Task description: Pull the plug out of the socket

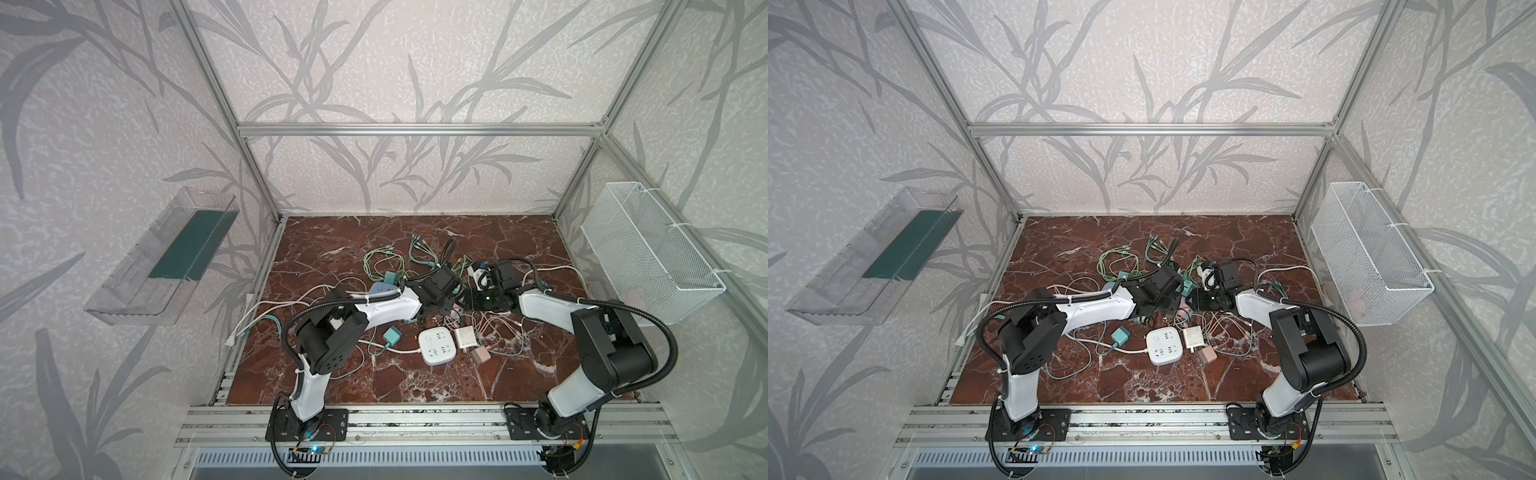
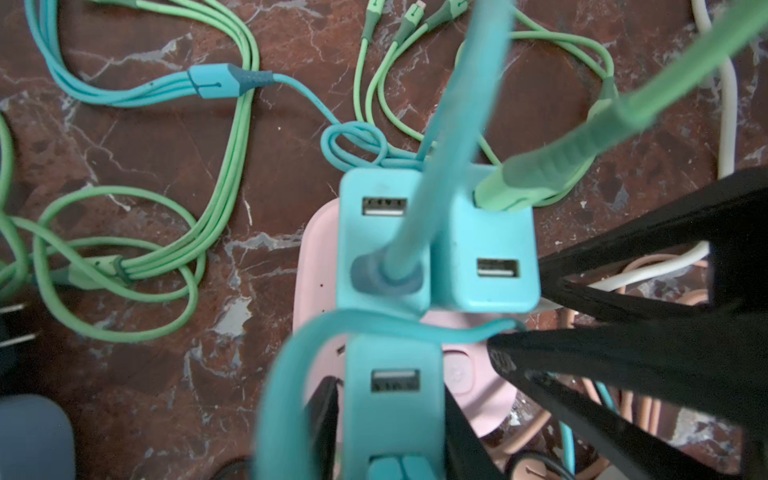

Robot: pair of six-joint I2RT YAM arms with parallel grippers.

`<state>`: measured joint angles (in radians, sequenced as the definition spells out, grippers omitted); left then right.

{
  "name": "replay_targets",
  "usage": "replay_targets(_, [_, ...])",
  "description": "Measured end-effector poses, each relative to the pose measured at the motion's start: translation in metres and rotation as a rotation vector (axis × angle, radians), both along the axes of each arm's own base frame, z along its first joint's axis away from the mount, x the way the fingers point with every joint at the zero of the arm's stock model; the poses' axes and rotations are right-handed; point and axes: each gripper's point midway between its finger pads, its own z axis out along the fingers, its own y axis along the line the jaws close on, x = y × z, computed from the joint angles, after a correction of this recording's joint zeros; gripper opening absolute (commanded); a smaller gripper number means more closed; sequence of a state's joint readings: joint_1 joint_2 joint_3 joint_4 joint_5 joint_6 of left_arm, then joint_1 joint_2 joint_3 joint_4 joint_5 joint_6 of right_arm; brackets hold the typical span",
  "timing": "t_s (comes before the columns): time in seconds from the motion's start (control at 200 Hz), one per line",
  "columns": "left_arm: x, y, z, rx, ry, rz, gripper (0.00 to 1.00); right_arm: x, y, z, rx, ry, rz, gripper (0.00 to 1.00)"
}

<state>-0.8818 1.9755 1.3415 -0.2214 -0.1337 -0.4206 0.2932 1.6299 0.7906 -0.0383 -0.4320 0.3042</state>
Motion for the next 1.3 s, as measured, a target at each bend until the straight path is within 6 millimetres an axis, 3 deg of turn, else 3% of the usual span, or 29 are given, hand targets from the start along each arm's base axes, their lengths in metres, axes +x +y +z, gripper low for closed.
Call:
replay_targets(0.425, [0.009,-0.006,0.002,0.006,-0.013,-0.015,0.13,0.007,0.001,-0.003,-0.012,0.014,-0.003,0.44])
replay_targets(0.68, [0.010,-0.006,0.003,0.013,-0.022,-0.022,0.10,0.013,0.002,-0.006,-0.044,0.042,0.008,0.37])
replay_targets(1.3, [0.017,-0.010,0.004,0.021,-0.034,-0.046,0.08,0.021,0.003,-0.005,-0.130,0.051,0.026,0.37])
